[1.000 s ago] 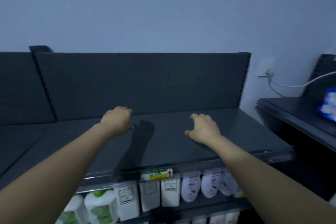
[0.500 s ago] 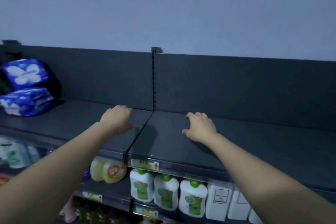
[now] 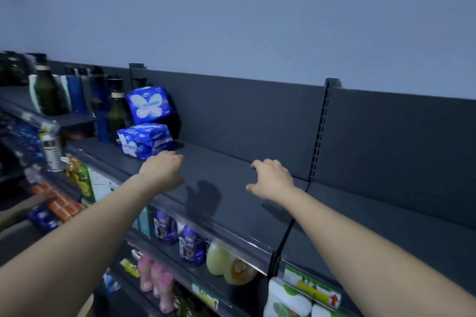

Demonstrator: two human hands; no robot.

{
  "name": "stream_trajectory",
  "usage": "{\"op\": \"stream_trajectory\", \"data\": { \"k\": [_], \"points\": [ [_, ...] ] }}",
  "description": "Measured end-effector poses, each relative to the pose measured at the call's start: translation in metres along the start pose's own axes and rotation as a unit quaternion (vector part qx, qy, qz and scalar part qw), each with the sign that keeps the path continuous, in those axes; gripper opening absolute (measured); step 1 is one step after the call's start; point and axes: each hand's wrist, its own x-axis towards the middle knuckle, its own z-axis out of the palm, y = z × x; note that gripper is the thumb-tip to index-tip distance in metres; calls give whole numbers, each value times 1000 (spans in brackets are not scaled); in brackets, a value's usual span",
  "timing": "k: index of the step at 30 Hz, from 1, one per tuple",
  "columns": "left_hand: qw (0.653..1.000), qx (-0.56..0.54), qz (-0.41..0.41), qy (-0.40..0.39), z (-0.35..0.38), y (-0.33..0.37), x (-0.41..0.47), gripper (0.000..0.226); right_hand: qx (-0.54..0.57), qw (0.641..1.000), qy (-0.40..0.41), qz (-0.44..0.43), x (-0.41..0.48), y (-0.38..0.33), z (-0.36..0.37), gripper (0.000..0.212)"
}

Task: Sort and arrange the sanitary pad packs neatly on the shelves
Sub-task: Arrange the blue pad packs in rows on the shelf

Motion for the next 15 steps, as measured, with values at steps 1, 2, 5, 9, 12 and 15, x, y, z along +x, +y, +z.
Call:
{"op": "stream_trajectory", "data": {
  "k": [1, 2, 5, 9, 12, 15],
  "points": [
    [1000, 3, -10, -1, 3, -13, 7, 51, 3, 1000, 1, -9, 15, -10, 3, 55],
    [1000, 7, -20, -2, 5, -25, 15, 52, 6, 1000, 3, -18, 29, -20, 6, 55],
    [999, 14, -47, -6, 11, -59, 39, 55, 19, 999, -3, -45, 70, -49, 15, 55],
    [997, 20, -72, -9, 24, -98, 70, 49, 23, 997, -9, -76, 116, -84, 28, 56],
    [996, 11, -87, -11, 38, -123, 87, 45, 27, 995, -24, -93, 140, -107, 41, 57],
    [996, 2, -90, -7, 48, -147, 104, 48, 25, 994, -36, -101, 160, -127, 53, 59]
  ]
}}
